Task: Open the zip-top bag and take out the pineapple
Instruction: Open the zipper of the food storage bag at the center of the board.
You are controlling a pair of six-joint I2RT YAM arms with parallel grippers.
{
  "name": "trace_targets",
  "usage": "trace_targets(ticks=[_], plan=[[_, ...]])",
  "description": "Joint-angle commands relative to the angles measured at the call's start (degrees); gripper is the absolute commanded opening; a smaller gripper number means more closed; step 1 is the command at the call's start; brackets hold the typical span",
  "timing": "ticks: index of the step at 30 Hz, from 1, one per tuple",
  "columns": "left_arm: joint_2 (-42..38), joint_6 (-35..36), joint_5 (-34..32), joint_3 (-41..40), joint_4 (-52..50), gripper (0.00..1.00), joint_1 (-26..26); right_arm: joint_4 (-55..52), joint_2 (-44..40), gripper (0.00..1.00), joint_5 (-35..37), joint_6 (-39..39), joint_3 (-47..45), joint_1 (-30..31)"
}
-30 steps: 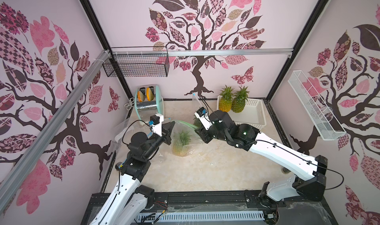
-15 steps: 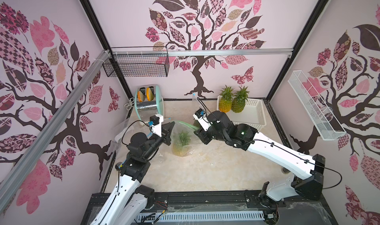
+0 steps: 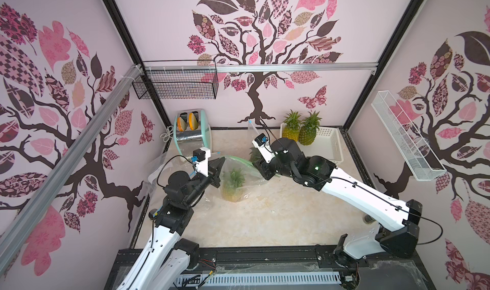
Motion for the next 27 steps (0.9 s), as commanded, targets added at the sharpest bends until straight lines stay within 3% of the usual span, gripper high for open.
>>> trace_targets(ticks=[1,19,22,25,27], plan=[[-0.8,0.5,0.1,-0.3,1.4,0.0,0.2,-0.5,-0.1,0.45,0.0,-0.8,1.9,-0.5],[-2.2,1.1,-0.5,-0.6,0.0,0.0,0.3,-0.3,4.4,0.44,-6.5,-1.9,0.6,-0.4],[-2.2,1.1,-0.6,-0.7,0.1,0.0,0.3,-0.3,4.4,0.28,-7.4,-1.9,0.9,-0.4],[-1.9,0.4,-0.9,-0.4,-0.1,0.0,0.3,-0.4,3.8,0.05,-7.8,-1.5,1.1,-0.5],[-1.2,-0.9,-1.4,0.7,-1.7,0.04,0.3,-0.9,3.3,0.0,-7.7,-0.5,1.8,-0.5]])
